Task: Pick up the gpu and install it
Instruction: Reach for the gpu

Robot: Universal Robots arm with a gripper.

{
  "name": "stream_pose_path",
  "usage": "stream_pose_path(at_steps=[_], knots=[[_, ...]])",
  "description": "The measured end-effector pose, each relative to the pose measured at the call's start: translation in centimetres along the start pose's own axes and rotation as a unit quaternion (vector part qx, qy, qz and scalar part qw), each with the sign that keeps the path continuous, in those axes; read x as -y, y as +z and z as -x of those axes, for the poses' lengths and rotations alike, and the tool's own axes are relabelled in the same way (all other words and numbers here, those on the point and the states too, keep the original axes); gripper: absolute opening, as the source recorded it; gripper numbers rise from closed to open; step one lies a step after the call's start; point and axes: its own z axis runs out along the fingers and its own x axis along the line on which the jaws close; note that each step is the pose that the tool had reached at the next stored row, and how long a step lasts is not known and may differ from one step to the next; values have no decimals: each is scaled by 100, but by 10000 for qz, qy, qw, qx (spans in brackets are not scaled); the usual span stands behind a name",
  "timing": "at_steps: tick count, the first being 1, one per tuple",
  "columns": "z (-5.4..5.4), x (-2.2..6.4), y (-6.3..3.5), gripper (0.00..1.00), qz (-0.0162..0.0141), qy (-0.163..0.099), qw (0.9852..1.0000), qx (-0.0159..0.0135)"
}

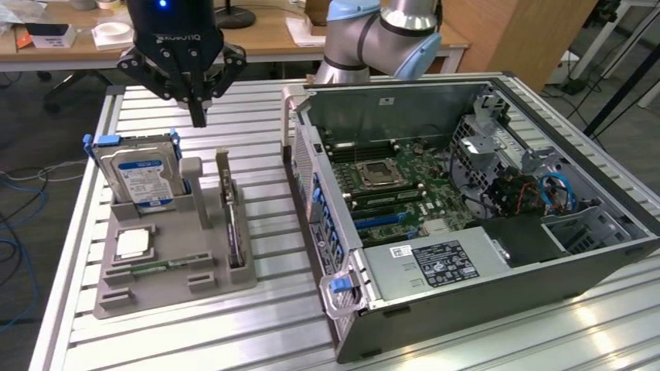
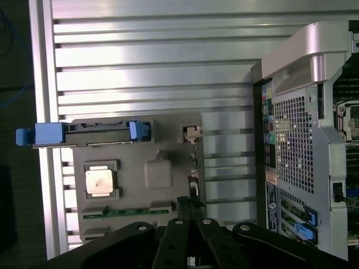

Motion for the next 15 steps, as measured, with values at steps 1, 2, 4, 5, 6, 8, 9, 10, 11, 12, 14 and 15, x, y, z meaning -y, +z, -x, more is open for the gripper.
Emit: stream_pose_path(at_steps=[1, 2, 4, 5, 6, 8, 9, 10, 11, 12, 14, 15], knots=[[-8, 1, 0, 11, 0, 0, 10000, 0], [-14, 1, 0, 11, 0, 0, 10000, 0], [-19, 2, -1, 11, 0, -1, 10000, 0], [-20, 2, 0, 11, 0, 0, 10000, 0], [-20, 2, -1, 11, 0, 0, 10000, 0], [-20, 1, 0, 11, 0, 0, 10000, 0], [-20, 1, 0, 11, 0, 0, 10000, 0], [-20, 1, -1, 11, 0, 0, 10000, 0], [-20, 1, 0, 11, 0, 0, 10000, 0], [-20, 1, -1, 11, 0, 0, 10000, 0], [-18, 1, 0, 11, 0, 1, 10000, 0], [-17, 1, 0, 11, 0, 1, 10000, 0]])
